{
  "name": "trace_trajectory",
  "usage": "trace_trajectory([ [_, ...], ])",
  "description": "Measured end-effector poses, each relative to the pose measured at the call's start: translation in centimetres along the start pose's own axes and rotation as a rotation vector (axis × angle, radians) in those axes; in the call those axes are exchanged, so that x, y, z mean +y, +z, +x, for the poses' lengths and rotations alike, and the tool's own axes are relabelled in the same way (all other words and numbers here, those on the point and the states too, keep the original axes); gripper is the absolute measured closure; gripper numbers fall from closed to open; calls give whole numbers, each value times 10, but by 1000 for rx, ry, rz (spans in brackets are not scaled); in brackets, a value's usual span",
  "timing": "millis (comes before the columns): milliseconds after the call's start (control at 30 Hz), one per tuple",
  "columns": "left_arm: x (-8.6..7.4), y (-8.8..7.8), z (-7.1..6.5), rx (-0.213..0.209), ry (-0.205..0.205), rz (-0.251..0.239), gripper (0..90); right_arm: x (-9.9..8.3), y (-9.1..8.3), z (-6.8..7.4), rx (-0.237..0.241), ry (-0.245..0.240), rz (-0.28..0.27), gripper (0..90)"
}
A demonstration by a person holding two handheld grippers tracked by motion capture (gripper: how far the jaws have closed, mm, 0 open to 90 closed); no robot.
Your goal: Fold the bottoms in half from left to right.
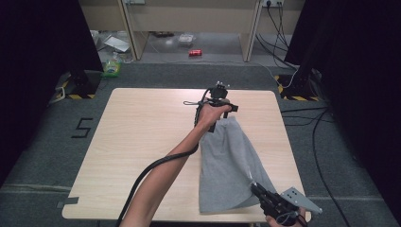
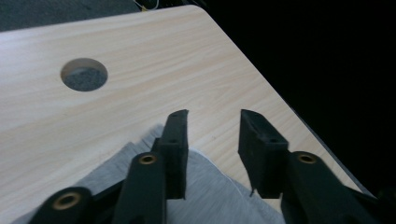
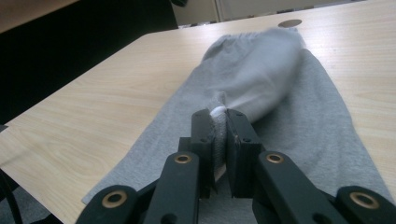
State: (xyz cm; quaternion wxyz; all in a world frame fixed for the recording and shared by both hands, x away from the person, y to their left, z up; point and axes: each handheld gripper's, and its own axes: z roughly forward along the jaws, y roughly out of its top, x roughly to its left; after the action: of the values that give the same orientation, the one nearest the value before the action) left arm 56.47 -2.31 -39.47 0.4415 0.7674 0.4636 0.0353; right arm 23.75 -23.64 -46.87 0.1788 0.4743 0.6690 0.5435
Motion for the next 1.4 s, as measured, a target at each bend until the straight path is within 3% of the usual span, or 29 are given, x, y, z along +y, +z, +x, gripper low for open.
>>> trace_trajectory([
  [133, 0, -11, 13, 31, 10, 6, 574, -1, -1, -4, -9, 12, 0, 829],
  [367, -12, -31, 45, 57, -12, 18, 558, -1, -5, -13, -45, 26, 8, 829],
  [633, -30, -44, 79, 88, -52, 44, 531, -5, -20, -25, -115, 23, 4, 832],
  [733, -36, -46, 88, 99, -46, 60, 526, -8, -25, -32, -148, 16, 18, 832],
  [867, -44, -45, 95, 115, -44, 85, 504, -16, -24, -43, -152, 38, 77, 814],
  [967, -50, -45, 98, 107, -35, 105, 490, -16, -20, -45, -169, 35, 95, 724],
  [1133, -56, -45, 101, 111, -27, 119, 478, -5, -19, -49, -192, 53, 52, 595],
  [1300, -60, -49, 101, 115, -15, 116, 466, 16, 7, -56, -180, -11, 105, 550],
  [1400, -61, -52, 102, 124, -14, 116, 454, 28, 29, -63, -154, -22, 143, 551],
])
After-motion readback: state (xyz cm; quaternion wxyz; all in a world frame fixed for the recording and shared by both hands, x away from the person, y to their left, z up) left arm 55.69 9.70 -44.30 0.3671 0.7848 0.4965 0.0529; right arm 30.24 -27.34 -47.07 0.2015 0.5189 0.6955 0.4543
